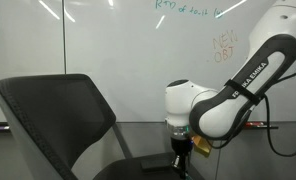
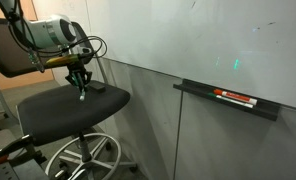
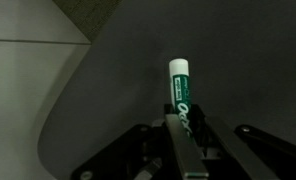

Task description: Use the marker on the seat to write on the whiteboard.

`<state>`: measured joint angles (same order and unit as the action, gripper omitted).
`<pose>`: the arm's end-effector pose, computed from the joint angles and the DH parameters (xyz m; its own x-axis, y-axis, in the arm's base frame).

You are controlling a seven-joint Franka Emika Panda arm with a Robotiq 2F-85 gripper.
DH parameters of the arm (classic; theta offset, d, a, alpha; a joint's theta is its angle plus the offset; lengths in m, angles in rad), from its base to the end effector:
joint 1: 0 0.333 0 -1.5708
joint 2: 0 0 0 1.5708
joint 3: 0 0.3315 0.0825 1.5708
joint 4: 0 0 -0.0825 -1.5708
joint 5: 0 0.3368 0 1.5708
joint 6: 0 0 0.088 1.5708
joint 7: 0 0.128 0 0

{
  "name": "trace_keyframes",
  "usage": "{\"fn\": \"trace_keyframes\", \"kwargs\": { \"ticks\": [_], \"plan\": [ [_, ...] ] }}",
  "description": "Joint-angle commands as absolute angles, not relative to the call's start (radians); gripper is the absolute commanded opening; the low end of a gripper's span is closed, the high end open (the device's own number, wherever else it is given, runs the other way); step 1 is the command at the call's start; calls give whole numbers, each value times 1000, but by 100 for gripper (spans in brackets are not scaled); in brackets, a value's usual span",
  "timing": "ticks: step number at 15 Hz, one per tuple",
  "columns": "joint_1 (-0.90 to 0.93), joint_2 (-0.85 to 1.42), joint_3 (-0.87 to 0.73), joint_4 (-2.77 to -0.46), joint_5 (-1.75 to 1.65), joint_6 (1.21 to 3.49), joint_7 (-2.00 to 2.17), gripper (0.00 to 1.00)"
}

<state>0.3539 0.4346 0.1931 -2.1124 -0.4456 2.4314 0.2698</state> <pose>0.4709 0.2765 0.2334 0.8172 0.5716 -0.0734 0.5738 -0.7950 0.1970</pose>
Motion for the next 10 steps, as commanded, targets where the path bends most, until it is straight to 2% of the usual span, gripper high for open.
{"fn": "trace_keyframes", "kwargs": {
  "ticks": [1, 5, 6, 7, 10],
  "plan": [
    [406, 489, 169, -2071, -387, 2461, 372, 5],
    [446, 530, 123, -2044, -355, 2492, 492, 5],
    [461, 536, 104, -2033, -361, 2472, 517, 45],
    [449, 512, 120, -2068, -357, 2474, 460, 22],
    [460, 527, 100, -2053, -359, 2474, 488, 44]
  ]
}}
